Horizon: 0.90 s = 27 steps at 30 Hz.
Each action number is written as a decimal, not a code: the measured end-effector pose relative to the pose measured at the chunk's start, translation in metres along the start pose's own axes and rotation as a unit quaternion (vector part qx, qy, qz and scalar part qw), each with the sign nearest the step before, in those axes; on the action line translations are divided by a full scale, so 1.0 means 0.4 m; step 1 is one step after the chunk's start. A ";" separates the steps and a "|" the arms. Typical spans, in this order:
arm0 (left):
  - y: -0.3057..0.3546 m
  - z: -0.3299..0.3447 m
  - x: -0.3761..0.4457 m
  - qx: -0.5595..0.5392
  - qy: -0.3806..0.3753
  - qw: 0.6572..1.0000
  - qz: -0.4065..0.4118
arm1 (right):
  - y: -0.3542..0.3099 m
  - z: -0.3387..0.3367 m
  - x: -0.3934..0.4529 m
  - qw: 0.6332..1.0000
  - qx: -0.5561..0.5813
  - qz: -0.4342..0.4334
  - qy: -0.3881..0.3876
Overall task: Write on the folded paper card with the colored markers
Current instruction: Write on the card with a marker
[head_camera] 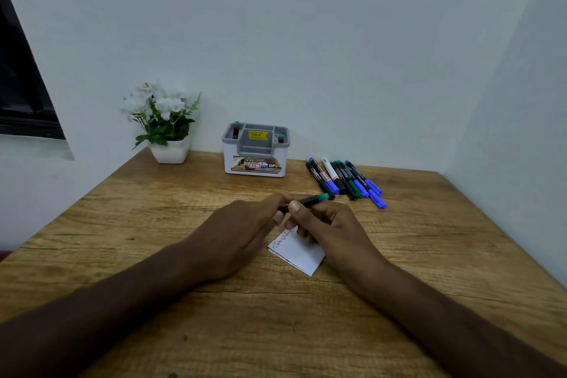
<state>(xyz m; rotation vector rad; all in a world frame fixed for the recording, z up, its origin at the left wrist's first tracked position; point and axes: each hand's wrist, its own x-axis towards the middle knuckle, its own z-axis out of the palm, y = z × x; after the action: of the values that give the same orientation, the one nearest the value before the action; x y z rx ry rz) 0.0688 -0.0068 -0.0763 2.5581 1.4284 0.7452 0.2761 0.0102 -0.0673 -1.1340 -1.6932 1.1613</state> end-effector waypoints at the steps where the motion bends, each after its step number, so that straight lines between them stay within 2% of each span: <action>1: 0.002 0.001 0.001 0.013 0.003 1.000 0.000 | 0.000 0.000 0.000 1.000 0.005 -0.003 -0.002; 7: 0.012 -0.011 0.002 0.045 0.002 0.998 -0.034 | 0.007 -0.002 0.006 0.999 0.053 0.000 -0.002; 9: 0.004 -0.021 0.003 0.058 -0.007 0.997 -0.053 | 0.010 -0.001 0.010 0.993 0.120 0.000 0.002; 12: -0.036 -0.038 -0.003 0.066 -0.016 0.995 -0.080 | 0.007 -0.002 0.017 0.967 0.243 0.044 0.059; 15: -0.057 -0.046 -0.006 0.079 -0.044 0.995 -0.048 | 0.003 -0.006 0.017 0.931 0.329 0.094 0.128; 18: -0.056 -0.046 0.004 0.086 -0.068 0.994 -0.028 | 0.007 -0.014 0.026 0.900 0.399 0.088 0.152; 24: -0.067 -0.047 0.004 0.102 -0.085 0.991 0.003 | 0.013 -0.025 0.026 0.942 0.317 0.043 0.104; 27: -0.073 -0.048 0.004 0.095 -0.089 0.991 0.009 | 0.000 -0.029 0.014 0.975 0.211 0.024 0.067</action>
<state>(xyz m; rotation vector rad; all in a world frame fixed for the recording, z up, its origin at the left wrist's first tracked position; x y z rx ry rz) 0.0380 0.0080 -0.0686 2.6993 1.4846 0.3874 0.2852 0.0186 -0.0635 -0.9637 -1.2448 1.3615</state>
